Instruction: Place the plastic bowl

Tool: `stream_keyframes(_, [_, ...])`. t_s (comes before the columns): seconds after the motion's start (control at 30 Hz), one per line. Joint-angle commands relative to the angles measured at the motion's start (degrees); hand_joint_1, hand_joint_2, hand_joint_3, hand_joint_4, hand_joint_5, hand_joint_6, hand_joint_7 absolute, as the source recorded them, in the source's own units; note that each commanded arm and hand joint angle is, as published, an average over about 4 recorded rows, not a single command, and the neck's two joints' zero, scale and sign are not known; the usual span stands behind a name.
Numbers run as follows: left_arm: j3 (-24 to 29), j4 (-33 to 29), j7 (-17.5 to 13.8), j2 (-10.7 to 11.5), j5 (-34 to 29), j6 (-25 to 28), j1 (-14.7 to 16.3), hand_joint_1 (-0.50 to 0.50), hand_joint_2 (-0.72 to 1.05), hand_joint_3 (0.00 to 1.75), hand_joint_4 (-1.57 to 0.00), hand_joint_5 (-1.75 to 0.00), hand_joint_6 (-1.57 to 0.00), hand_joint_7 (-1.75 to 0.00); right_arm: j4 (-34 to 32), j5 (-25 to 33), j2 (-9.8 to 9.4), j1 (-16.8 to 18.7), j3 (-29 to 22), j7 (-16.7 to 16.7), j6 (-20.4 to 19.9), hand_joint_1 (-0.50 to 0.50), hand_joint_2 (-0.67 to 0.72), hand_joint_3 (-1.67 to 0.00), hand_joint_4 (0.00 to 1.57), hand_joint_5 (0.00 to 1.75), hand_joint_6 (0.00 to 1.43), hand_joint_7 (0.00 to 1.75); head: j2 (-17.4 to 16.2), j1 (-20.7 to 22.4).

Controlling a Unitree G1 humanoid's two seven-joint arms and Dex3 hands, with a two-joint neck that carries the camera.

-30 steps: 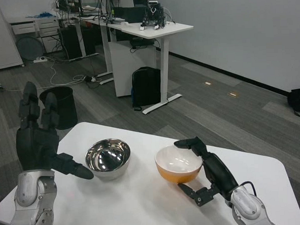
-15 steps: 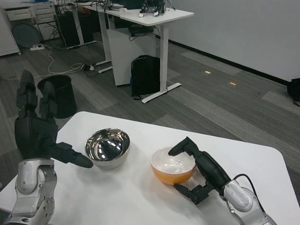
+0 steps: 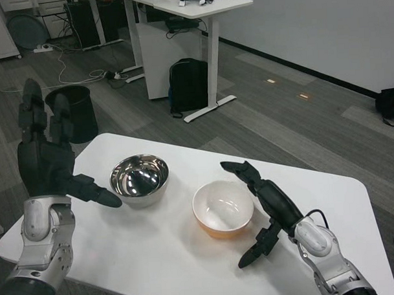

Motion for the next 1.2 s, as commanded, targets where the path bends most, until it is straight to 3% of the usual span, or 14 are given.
stream_keyframes(0.03, [0.2,0.2,-0.1,0.2,-0.3,-0.7,0.4,-0.39,-0.55,0.09,0.0,0.0,0.0,0.0,-1.3,1.5,-0.1,0.4,-1.0,0.1,-1.5,-0.42,0.49,-0.04,0.0,0.0,0.0,0.03,-0.2,0.1])
stream_keyframes(0.33, [0.2,0.3,-0.1,0.3,-0.3,-0.7,0.3,-0.39,-0.48,0.09,0.0,0.0,0.0,0.0,-5.0,4.7,-0.01,1.1,-4.2,-1.3,-3.1,-0.42,0.63,0.0,0.0,0.0,0.0,0.0,-0.3,0.2])
stream_keyframes(0.47, [0.2,0.5,-0.1,0.2,-0.3,-0.7,0.2,-0.39,-0.55,0.09,0.0,0.0,0.0,0.0,-7.0,7.6,-0.01,1.2,-6.2,-2.6,-4.8,-0.42,0.6,0.0,0.0,0.0,0.0,0.0,0.0,0.0])
stream_keyframes(0.63, [0.2,0.6,-0.1,0.3,-0.3,-0.7,0.1,-0.39,-0.55,0.09,0.0,0.0,0.0,0.0,-14.9,9.1,-0.03,1.4,-11.2,-4.2,-5.1,-0.42,0.6,0.0,0.0,0.0,0.0,0.0,0.7,-0.7])
stream_keyframes(0.77, [0.2,0.8,-0.1,0.3,-0.4,-0.7,0.0,-0.39,-0.46,0.09,0.0,0.0,0.0,0.0,-18.3,9.0,-0.1,1.4,-13.3,-4.6,-4.7,-0.44,0.6,0.0,0.0,0.0,0.0,0.0,1.9,-1.6])
stream_keyframes(0.9, [-0.1,1.4,-0.2,0.3,-0.5,-0.7,-0.2,-0.37,-0.5,0.09,0.0,0.0,0.0,0.0,-25.0,8.8,-0.93,1.0,-17.8,-8.3,-4.8,-0.43,0.6,0.0,0.0,0.0,0.0,0.0,4.1,-3.0])
stream_keyframes(1.2, [0.3,1.7,-0.5,0.8,-0.6,-0.7,-0.4,-0.37,-0.55,0.09,0.0,0.0,0.0,0.0,-26.5,8.8,0.08,-1.0,-19.2,-14.1,-8.9,-0.46,0.53,0.0,0.0,0.0,0.0,0.0,8.4,-3.2])
